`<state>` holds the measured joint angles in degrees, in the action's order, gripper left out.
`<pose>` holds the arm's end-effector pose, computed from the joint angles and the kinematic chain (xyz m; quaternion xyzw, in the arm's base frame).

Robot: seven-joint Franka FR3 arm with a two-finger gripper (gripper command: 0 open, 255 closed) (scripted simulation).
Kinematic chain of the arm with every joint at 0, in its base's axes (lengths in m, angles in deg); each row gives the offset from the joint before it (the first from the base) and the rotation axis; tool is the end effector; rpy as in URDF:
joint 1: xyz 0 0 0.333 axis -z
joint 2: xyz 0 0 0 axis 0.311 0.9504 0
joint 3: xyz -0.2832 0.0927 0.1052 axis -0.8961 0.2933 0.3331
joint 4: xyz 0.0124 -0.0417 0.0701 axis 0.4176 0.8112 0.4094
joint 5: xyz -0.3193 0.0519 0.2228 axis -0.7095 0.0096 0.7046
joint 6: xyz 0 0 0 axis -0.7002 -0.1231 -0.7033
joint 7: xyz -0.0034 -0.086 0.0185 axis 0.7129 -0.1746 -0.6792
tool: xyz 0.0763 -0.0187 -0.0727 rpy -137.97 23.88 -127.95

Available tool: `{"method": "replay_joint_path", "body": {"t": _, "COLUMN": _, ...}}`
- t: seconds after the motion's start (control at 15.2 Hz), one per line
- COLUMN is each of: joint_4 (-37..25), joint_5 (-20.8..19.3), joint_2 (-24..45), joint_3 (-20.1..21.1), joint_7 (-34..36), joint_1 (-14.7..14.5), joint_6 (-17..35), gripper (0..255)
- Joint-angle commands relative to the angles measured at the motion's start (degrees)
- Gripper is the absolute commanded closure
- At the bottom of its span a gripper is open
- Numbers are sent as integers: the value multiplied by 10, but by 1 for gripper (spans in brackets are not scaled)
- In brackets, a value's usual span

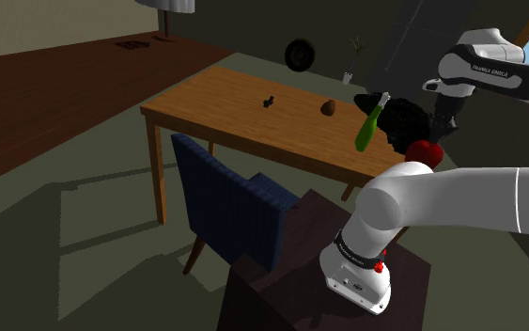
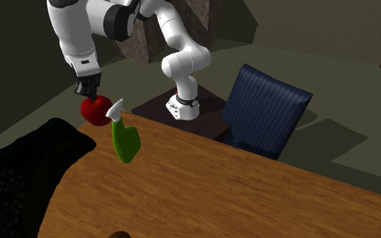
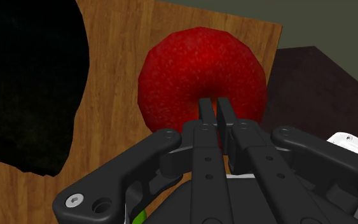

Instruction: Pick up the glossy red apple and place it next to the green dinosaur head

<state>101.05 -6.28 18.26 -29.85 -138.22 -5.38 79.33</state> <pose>-0.0037 -0.4327 0.4945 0.9434 0.3109 -0.1155 0.0038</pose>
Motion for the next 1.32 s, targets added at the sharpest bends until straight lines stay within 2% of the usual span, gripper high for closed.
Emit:
{"method": "replay_joint_path", "body": {"t": 0.0, "joint_4": 5, "joint_5": -4, "joint_2": 0, "joint_3": -5, "joint_7": 3, "joint_1": -1, "joint_6": 6, "gripper": 255}}
{"method": "replay_joint_path", "body": {"t": 0.4, "joint_4": 5, "joint_5": -4, "joint_2": 0, "joint_3": -5, "joint_7": 3, "joint_1": -1, "joint_6": 6, "gripper": 255}}
{"method": "replay_joint_path", "body": {"t": 0.46, "joint_4": 5, "joint_5": -4, "joint_2": 0, "joint_3": -5, "joint_7": 3, "joint_1": -1, "joint_6": 6, "gripper": 0}}
{"method": "replay_joint_path", "body": {"t": 0.79, "joint_4": 5, "joint_5": -4, "joint_2": 0, "joint_3": -5, "joint_7": 3, "joint_1": -1, "joint_6": 6, "gripper": 0}}
{"method": "replay_joint_path", "body": {"t": 1.06, "joint_4": -49, "joint_5": 34, "joint_2": 16, "joint_3": 39, "joint_7": -7, "joint_1": -10, "joint_6": -44, "gripper": 0}}
{"method": "replay_joint_path", "body": {"t": 1.25, "joint_4": -49, "joint_5": 34, "joint_2": 16, "joint_3": 39, "joint_7": -7, "joint_1": -10, "joint_6": -44, "gripper": 0}}
